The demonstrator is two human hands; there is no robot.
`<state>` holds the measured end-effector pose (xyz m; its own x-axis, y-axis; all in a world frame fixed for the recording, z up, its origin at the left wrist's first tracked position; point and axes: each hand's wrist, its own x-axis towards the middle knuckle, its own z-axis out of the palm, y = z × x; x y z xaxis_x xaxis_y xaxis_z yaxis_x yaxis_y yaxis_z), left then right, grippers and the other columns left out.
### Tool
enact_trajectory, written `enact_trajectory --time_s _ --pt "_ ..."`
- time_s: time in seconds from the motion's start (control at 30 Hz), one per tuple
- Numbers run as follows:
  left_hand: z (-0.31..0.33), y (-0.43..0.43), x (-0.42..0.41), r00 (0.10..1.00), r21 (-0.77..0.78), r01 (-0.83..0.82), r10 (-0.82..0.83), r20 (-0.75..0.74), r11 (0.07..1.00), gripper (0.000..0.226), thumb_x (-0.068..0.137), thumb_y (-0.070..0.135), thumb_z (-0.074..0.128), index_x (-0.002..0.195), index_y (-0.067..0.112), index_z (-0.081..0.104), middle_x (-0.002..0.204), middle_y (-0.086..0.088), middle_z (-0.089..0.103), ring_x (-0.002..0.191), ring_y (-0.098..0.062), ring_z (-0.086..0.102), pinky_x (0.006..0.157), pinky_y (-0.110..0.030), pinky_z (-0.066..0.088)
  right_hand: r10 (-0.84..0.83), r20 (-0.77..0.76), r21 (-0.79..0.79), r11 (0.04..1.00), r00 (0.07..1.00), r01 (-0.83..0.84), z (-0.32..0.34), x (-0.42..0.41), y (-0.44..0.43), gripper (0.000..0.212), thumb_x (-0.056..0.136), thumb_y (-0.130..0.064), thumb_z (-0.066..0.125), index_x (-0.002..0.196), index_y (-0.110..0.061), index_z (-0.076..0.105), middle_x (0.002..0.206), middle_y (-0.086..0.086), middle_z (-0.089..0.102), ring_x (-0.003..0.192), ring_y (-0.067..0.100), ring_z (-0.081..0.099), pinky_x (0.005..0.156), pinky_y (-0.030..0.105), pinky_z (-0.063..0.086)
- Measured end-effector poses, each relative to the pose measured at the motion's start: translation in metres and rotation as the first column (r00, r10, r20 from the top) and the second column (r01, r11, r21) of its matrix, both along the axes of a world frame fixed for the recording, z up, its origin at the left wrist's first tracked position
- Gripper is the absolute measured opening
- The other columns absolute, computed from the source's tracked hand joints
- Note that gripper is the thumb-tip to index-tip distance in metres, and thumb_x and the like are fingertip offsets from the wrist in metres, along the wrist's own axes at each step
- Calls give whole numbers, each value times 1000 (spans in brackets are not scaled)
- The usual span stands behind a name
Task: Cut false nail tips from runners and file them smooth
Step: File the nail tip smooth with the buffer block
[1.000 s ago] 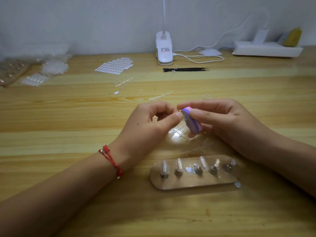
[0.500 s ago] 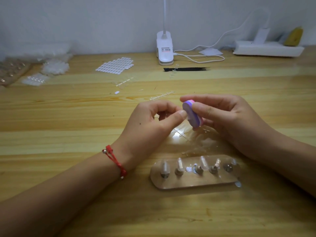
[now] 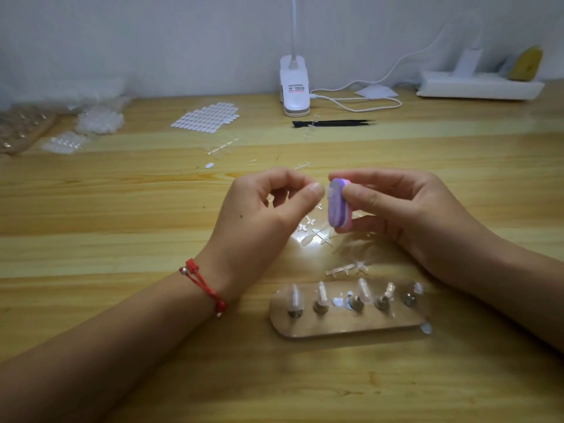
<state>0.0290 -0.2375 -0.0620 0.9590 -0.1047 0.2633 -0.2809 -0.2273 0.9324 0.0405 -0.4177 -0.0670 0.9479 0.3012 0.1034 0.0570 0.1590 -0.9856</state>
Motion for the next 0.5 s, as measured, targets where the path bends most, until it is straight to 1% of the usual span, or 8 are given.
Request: enact_trajectory --time_s 0.13,0.23,0.27,0.37,0.5 --pt "0 -3 -2 1000 57 23 -23 1 998 15 85 15 67 71 20 66 62 12 54 52 -1 38 55 -11 31 -49 -19 53 997 999 50 1 2 -3 25 72 -22 71 95 -14 78 84 7 75 79 14 71 68 25 57" --pt "2 -1 0 1000 11 -14 14 13 1000 16 86 14 66 70 19 66 61 10 52 54 -3 37 57 -12 32 2 -19 8 1000 1000 -1 1 0 0 26 71 -23 71 95 -14 78 86 7 75 78 14 71 66 23 57" --pt "2 0 0 1000 26 -10 10 13 1000 16 86 14 66 71 18 66 62 9 52 54 -3 37 57 -13 32 5 -16 3 1000 1000 -5 0 -1 1 26 71 -23 71 95 -14 78 86 7 75 79 14 71 66 23 57" --pt "2 -2 -3 999 100 38 -39 3 994 15 85 14 66 71 16 67 63 8 51 50 -1 37 54 -10 30 -65 -13 30 997 998 66 2 2 -3 24 73 -22 70 95 -15 78 84 6 75 79 12 71 67 23 57" --pt "2 -1 -1 999 103 27 -28 15 994 17 86 15 67 70 16 66 61 10 50 50 -1 37 53 -10 30 -19 3 -43 999 1000 19 1 0 -2 26 71 -24 71 95 -17 78 85 5 76 76 12 70 65 20 55"
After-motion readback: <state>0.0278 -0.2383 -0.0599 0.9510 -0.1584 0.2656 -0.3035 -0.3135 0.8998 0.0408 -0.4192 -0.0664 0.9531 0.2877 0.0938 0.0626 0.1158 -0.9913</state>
